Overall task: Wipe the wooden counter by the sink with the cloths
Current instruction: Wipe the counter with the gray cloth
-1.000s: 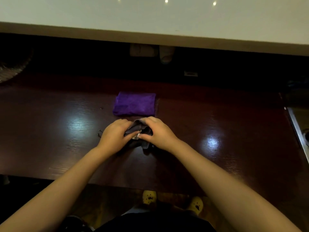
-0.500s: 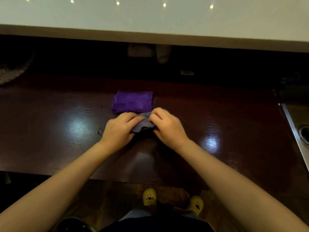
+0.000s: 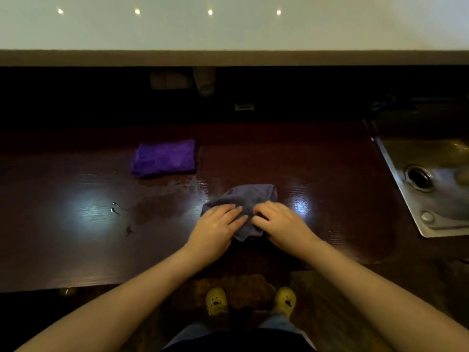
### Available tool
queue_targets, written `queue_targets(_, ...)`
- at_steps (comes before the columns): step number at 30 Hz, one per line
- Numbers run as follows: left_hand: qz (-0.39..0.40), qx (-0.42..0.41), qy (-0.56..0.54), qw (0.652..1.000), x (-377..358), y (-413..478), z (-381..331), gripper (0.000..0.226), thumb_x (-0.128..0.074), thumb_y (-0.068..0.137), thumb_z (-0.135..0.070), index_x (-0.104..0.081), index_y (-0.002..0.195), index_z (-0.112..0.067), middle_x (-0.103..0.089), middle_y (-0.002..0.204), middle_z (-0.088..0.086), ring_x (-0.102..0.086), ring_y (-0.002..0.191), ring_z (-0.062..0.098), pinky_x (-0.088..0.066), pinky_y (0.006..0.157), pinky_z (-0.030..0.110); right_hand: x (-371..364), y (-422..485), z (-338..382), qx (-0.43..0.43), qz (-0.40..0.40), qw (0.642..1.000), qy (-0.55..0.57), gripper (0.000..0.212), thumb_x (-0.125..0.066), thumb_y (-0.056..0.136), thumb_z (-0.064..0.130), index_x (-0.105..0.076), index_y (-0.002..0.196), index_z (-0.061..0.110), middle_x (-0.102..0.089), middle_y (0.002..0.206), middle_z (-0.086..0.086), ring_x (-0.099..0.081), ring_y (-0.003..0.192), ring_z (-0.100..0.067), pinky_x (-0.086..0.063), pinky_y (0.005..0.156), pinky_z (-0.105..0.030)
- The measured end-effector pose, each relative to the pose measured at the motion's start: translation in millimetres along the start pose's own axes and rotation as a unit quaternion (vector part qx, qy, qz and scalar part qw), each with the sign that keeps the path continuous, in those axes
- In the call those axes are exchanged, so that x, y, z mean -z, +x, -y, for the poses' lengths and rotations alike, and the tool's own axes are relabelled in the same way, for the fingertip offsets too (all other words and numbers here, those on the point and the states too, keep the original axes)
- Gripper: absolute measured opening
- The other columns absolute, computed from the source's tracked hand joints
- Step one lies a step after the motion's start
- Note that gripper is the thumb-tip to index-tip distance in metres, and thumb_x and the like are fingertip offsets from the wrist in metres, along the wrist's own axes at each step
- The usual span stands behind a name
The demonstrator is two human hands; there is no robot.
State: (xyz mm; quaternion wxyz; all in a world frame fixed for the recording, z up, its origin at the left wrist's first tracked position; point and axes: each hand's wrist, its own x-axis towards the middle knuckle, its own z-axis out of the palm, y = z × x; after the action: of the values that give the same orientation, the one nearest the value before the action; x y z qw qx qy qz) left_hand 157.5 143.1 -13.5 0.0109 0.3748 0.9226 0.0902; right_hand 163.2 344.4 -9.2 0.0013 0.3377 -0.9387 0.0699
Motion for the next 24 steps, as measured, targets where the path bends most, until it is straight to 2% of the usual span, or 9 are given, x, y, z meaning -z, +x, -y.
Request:
queue_targets(3,0.046,0.017,-0.044,0.998,0,-12,-6,0.055,-0.075,0.062,-0.021,-0.064,0.116,-0.018,-0.06,0.129,0.008,-0.058,0.118,0.025,-0.05,0.092,0.035,-3,-17,1,-0.05,0.074,0.994,0.062,0.033,-0.066,0.067,0.016,-0.06,0.1,0.016,-0.059,0.114,-0.004,-0.056,0.102,-0.027,-0.045,0.086,-0.037)
queue_targets(6,0.089,0.032,-0.092,0.991,-4,-26,-9,0.05,-0.051,0.088,-0.032,-0.043,0.137,-0.023,-0.021,0.155,0.005,-0.019,0.143,0.02,-0.022,0.114,0.032,5,-24,-1,-0.064,0.122,0.988,0.074,0.042,-0.057,0.076,0.05,-0.056,0.111,0.026,-0.048,0.129,0.007,-0.039,0.119,-0.019,-0.031,0.102,-0.04)
queue_targets(8,0.095,0.025,-0.121,0.988,-4,-33,-11,0.049,-0.045,0.09,-0.044,-0.044,0.135,-0.026,-0.019,0.155,0.003,-0.016,0.144,0.016,-0.017,0.114,0.026,12,-22,4,-0.094,0.101,0.985,0.101,0.048,-0.048,0.076,0.064,-0.057,0.105,0.027,-0.049,0.122,0.008,-0.038,0.116,-0.016,-0.03,0.101,-0.04)
queue_targets(11,-0.013,0.091,-0.254,0.963,14,-32,-9,0.031,-0.052,0.087,-0.034,-0.065,0.112,-0.022,-0.062,0.127,0.001,-0.054,0.121,0.016,-0.033,0.102,0.019,13,-3,19,-0.171,-0.05,0.974,0.138,0.033,-0.053,0.083,0.045,-0.058,0.103,0.018,-0.055,0.109,-0.001,-0.046,0.106,-0.025,-0.041,0.092,-0.043)
queue_targets(14,-0.14,0.248,-0.251,0.925,15,-21,12,0.023,-0.057,0.084,-0.011,-0.067,0.104,-0.014,-0.069,0.106,0.005,-0.061,0.101,0.023,-0.042,0.092,0.028,-7,27,35,-0.199,-0.055,0.968,0.144,0.046,-0.052,0.089,0.037,-0.048,0.127,0.012,-0.048,0.132,-0.011,-0.04,0.124,-0.032,-0.033,0.106,-0.043)
queue_targets(16,-0.097,0.338,-0.259,0.899,14,-9,22,0.032,-0.06,0.082,-0.01,-0.061,0.114,-0.012,-0.068,0.107,0.009,-0.061,0.1,0.025,-0.044,0.09,0.03,-28,37,45,-0.201,0.011,0.969,0.145,0.065,-0.047,0.091,0.045,-0.028,0.144,0.014,-0.027,0.152,-0.013,-0.019,0.142,-0.031,-0.014,0.118,-0.044)
queue_targets(18,-0.032,0.385,-0.316,0.867,10,2,25,0.036,-0.062,0.082,-0.015,-0.059,0.118,-0.012,-0.07,0.102,0.01,-0.064,0.094,0.024,-0.045,0.087,0.028,-47,35,49,-0.195,0.031,0.974,0.107,0.076,-0.046,0.09,0.05,-0.011,0.149,0.016,-0.01,0.158,-0.012,-0.001,0.146,-0.029,0.002,0.118,-0.042)
queue_targets(21,0.038,0.399,-0.339,0.851,5,12,28,0.03,-0.065,0.081,-0.021,-0.064,0.11,-0.012,-0.07,0.09,0.006,-0.064,0.088,0.021,-0.045,0.08,0.026,-57,25,48,-0.193,0.001,0.977,0.091,0.079,-0.045,0.089,0.051,-0.004,0.149,0.019,-0.003,0.158,-0.011,0.008,0.145,-0.027,0.005,0.117,-0.039)
queue_targets(24,0.049,0.415,-0.395,0.818,8,16,31,0.005,-0.068,0.078,-0.018,-0.064,0.079,-0.019,-0.061,0.071,-0.002,-0.057,0.068,0.013,-0.043,0.066,0.025,-57,18,44,-0.189,-0.014,0.977,0.1,0.077,-0.044,0.089,0.051,-0.006,0.149,0.023,0.001,0.158,-0.006,0.008,0.145,-0.025,0.005,0.117,-0.038)
